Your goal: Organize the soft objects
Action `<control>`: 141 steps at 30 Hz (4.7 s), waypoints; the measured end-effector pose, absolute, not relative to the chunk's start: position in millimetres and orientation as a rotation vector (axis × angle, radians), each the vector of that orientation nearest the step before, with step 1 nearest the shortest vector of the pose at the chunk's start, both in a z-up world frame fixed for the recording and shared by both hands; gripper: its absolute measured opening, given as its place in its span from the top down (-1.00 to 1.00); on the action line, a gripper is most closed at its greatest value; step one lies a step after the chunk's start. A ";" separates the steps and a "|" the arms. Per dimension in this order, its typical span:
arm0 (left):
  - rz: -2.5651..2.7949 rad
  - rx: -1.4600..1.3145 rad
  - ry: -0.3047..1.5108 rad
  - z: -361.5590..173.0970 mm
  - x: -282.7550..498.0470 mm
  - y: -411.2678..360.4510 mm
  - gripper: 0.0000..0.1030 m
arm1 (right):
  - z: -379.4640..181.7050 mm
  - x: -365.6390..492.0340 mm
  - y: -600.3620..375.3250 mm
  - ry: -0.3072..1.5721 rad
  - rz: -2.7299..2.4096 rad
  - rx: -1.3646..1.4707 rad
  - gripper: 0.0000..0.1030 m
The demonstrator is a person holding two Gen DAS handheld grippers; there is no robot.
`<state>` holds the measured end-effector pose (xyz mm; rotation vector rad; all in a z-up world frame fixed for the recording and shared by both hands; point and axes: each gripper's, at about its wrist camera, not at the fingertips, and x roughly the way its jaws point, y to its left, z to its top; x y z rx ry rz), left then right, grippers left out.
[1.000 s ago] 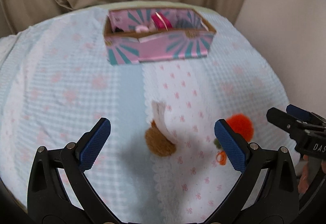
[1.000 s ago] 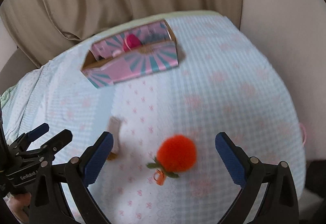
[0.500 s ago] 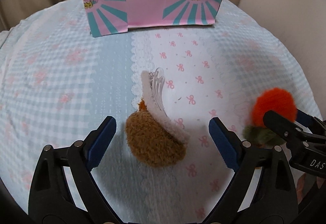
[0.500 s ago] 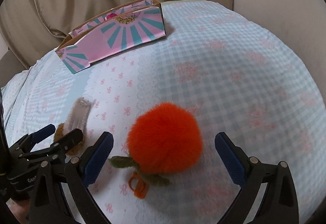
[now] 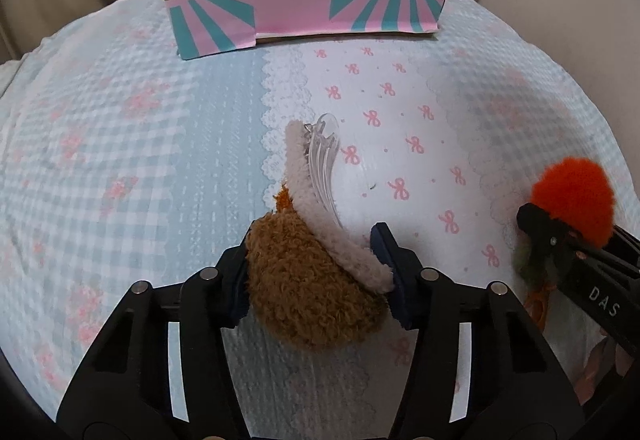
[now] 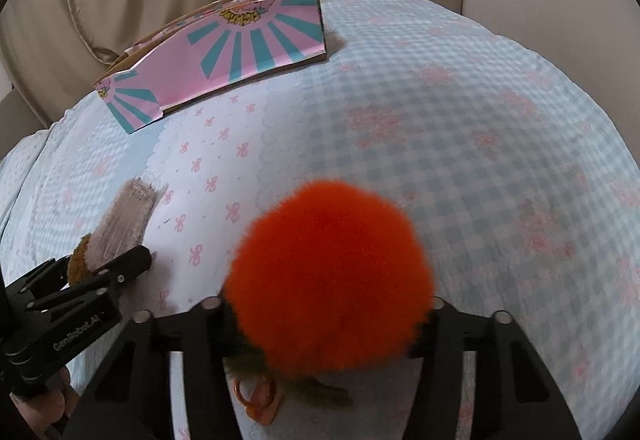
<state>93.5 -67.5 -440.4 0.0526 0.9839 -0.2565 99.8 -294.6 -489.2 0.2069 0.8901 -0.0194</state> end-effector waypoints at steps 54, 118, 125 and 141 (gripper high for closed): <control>-0.179 -0.075 0.789 -102.5 227.2 -30.5 0.08 | -137.4 241.4 -281.2 0.749 0.162 0.140 0.29; -0.113 -0.066 0.984 -128.5 298.2 -22.1 -0.99 | -190.2 319.7 -268.1 0.952 0.315 0.008 -1.00; -0.115 -0.083 0.867 -55.1 235.5 -10.4 -0.99 | -117.6 263.3 -274.2 0.848 0.275 0.024 -1.00; -0.126 -0.040 0.661 29.8 102.8 -5.2 -0.99 | -49.4 138.8 -293.5 0.683 0.122 0.052 -1.00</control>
